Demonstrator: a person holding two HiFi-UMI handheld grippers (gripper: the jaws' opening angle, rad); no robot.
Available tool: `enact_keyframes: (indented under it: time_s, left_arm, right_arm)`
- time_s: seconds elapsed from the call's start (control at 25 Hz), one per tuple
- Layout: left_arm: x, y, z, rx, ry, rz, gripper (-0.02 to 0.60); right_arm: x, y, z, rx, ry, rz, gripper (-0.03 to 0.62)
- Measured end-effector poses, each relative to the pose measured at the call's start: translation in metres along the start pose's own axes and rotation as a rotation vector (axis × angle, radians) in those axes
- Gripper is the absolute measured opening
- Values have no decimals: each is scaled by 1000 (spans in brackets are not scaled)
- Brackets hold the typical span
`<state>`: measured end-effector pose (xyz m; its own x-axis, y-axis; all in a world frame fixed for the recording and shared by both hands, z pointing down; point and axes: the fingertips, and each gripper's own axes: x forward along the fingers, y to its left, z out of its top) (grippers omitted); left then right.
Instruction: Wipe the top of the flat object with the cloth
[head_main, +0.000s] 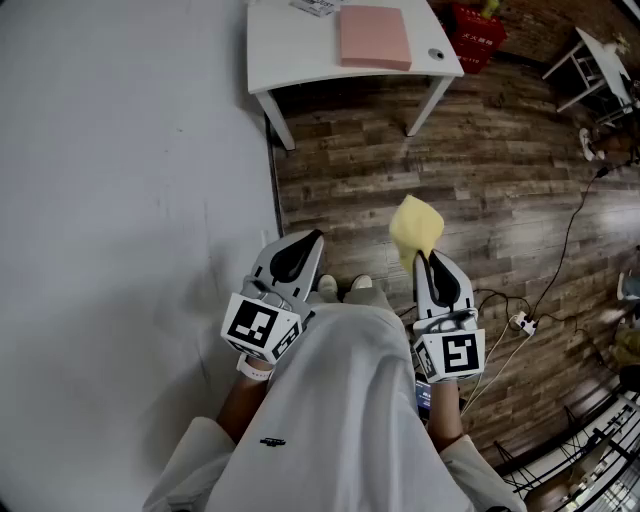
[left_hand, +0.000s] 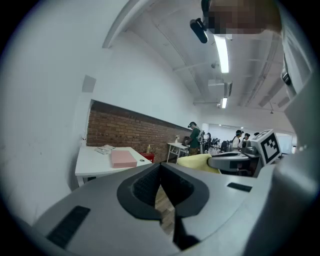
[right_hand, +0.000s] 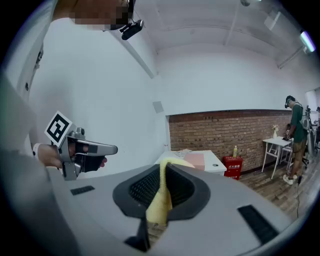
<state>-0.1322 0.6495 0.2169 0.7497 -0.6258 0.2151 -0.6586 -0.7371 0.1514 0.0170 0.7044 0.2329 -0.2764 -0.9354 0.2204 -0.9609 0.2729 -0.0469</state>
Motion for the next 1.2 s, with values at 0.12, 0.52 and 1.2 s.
enact_keyframes:
  time_s: [0.12,0.52,1.2]
  left_arm:
    - [10,-19,-8,31,36,-6,17]
    - [50,-59,-8,57,55,-59,18]
    - [89,-65,-1,59,47,-15,18]
  right_arm:
    - [-8,-20,-4,13,6,-22,27]
    - [-23,-60,-14,95,-17,-47,35]
    - [-2,-93,-28,139,12,8,35]
